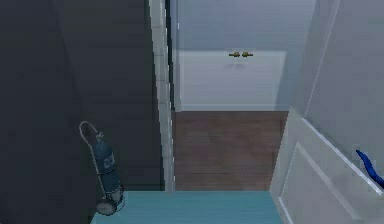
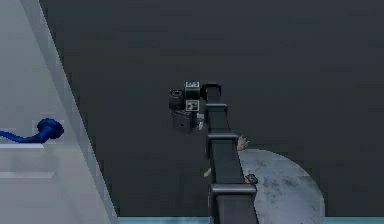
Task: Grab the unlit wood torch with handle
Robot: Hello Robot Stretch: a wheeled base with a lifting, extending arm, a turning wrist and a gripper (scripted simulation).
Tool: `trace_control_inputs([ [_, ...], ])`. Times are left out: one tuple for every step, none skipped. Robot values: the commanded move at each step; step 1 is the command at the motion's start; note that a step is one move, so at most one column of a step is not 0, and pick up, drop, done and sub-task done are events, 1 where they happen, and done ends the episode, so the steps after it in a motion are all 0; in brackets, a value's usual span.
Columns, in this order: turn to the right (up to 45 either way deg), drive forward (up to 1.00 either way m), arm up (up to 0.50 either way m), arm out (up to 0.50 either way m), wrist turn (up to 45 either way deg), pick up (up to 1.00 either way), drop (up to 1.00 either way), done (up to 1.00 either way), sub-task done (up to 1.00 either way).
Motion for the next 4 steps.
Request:
trace_control_inputs([
  [0.0,0.00,-0.30,0.00,0.0,0.00,0.00,0.00,0.00],
  [0.0,0.00,0.00,0.00,0.0,1.00,0.00,0.00,0.00],
  [0.0,0.00,0.10,0.00,0.0,0.00,0.00,0.00,0.00],
  [0.0,0.00,0.00,0.00,0.0,0.00,0.00,1.00,0.00],
])
